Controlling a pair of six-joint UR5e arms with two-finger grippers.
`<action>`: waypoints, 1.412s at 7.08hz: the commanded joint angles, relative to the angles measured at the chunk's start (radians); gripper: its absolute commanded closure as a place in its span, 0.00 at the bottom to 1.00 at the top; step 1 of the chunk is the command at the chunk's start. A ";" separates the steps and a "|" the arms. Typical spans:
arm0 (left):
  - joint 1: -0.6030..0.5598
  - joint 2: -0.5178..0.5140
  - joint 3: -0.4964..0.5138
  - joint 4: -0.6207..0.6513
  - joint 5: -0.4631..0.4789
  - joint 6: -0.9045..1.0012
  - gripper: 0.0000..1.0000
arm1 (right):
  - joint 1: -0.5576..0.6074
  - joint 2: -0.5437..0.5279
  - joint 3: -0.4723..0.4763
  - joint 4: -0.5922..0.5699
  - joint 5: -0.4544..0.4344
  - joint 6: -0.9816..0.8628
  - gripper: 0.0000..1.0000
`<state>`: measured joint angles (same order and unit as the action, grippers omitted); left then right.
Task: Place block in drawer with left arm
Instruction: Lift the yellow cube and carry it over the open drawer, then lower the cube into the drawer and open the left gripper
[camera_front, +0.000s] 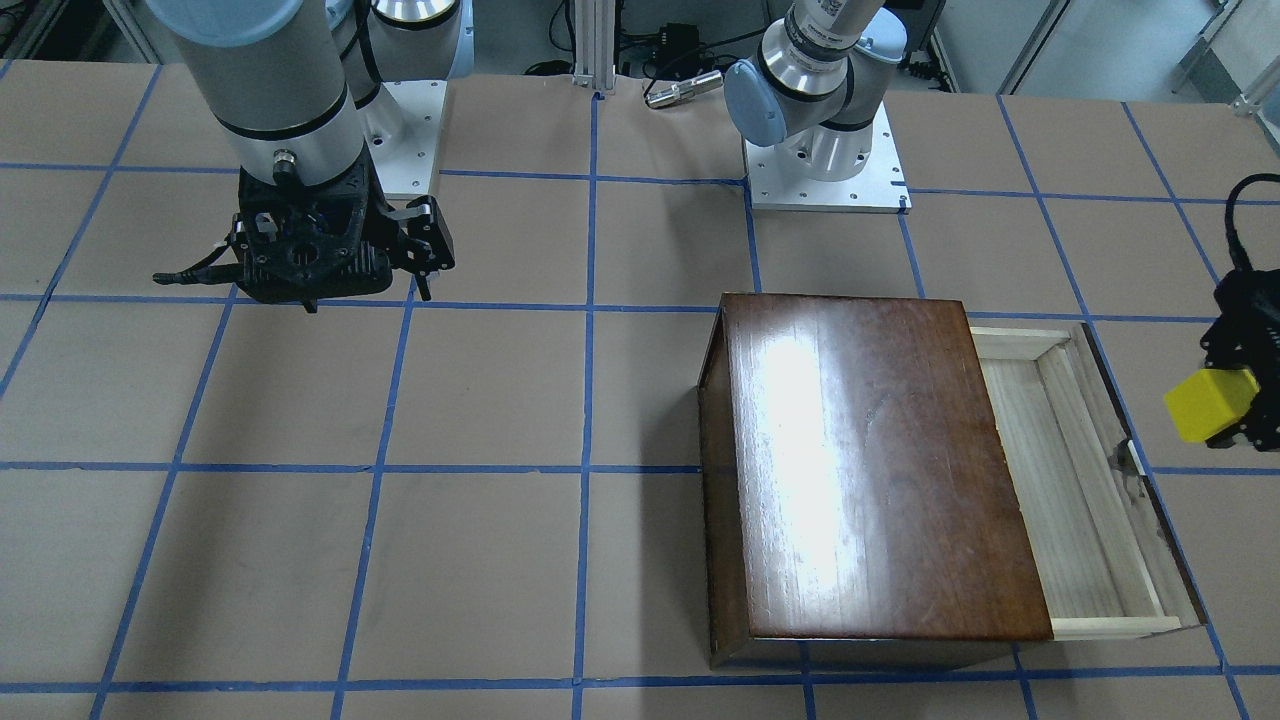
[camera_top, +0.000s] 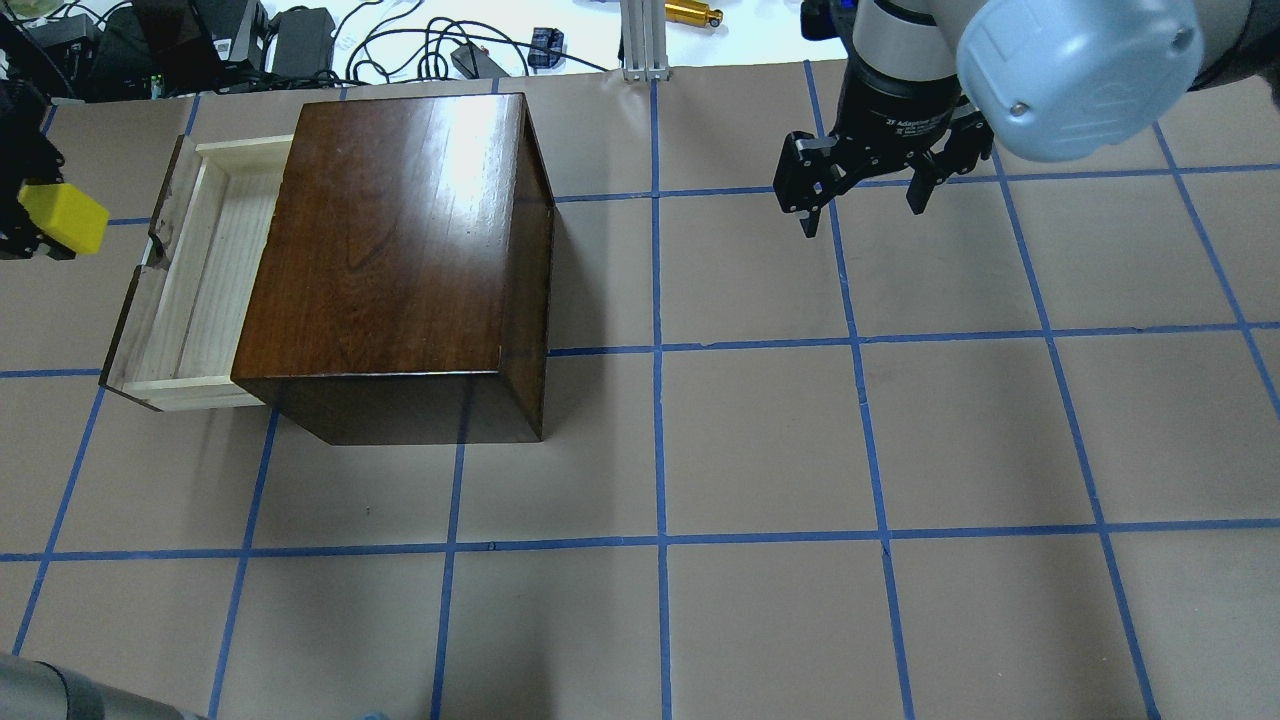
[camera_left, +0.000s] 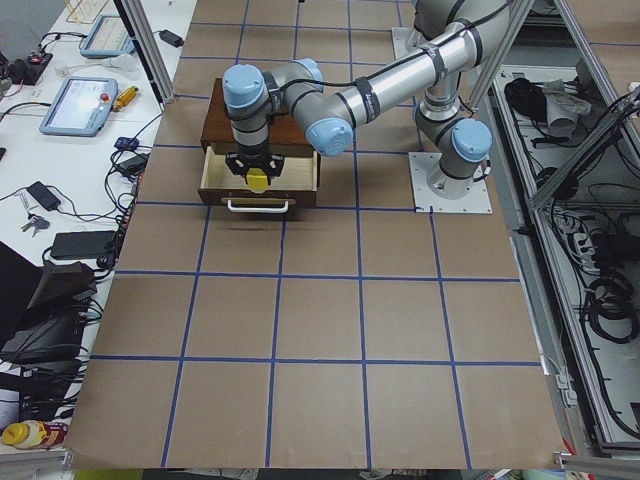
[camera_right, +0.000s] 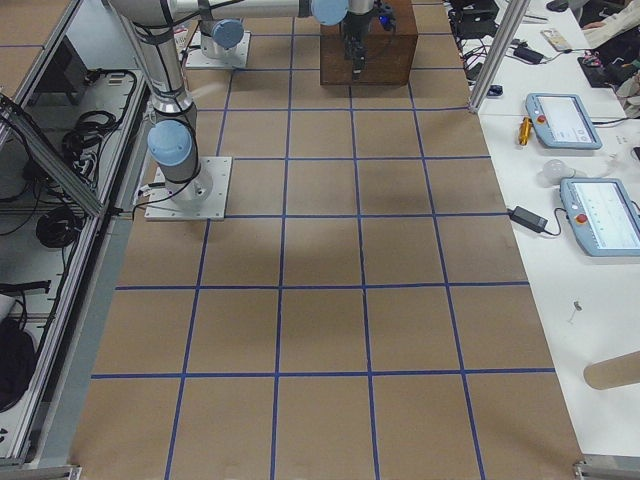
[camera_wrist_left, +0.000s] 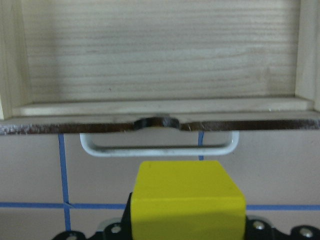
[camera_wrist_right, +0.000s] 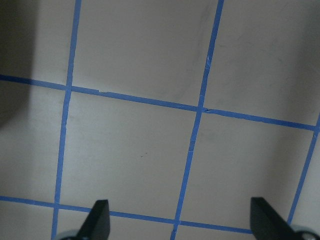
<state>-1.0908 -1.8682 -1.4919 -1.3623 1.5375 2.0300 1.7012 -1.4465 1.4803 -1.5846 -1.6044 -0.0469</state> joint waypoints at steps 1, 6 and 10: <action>-0.069 -0.019 -0.051 0.011 -0.005 -0.109 1.00 | 0.000 0.000 0.000 0.000 0.000 0.001 0.00; -0.070 -0.039 -0.140 0.135 -0.007 -0.103 1.00 | 0.000 0.000 0.000 0.000 0.000 0.001 0.00; -0.069 0.077 -0.111 0.013 -0.003 -0.103 0.00 | 0.000 0.000 0.000 0.000 0.000 -0.001 0.00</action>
<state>-1.1596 -1.8539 -1.6207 -1.2615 1.5348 1.9281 1.7012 -1.4466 1.4803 -1.5846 -1.6045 -0.0463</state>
